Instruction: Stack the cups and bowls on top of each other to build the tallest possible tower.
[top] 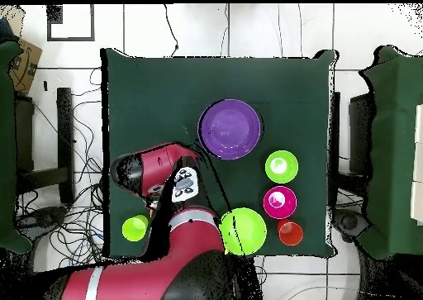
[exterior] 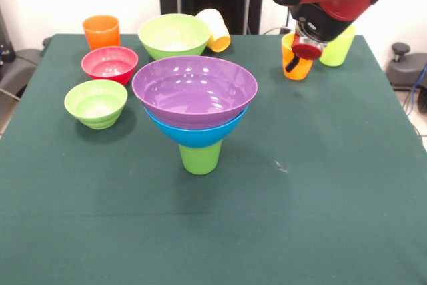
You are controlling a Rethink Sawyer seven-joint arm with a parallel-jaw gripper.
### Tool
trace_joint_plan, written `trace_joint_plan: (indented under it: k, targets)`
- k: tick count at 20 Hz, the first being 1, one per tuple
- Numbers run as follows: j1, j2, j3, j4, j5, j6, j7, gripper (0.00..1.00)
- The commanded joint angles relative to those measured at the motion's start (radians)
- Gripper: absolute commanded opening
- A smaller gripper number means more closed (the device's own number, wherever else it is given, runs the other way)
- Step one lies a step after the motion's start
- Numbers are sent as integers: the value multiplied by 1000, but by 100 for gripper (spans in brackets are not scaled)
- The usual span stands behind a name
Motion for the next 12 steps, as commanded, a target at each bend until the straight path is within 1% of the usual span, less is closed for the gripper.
trace_joint_plan:
  k: [1,12]
  targets:
    - [0,94,58,-62,-84,-101,80,100]
    - [27,119,45,-98,-78,-72,100,100]
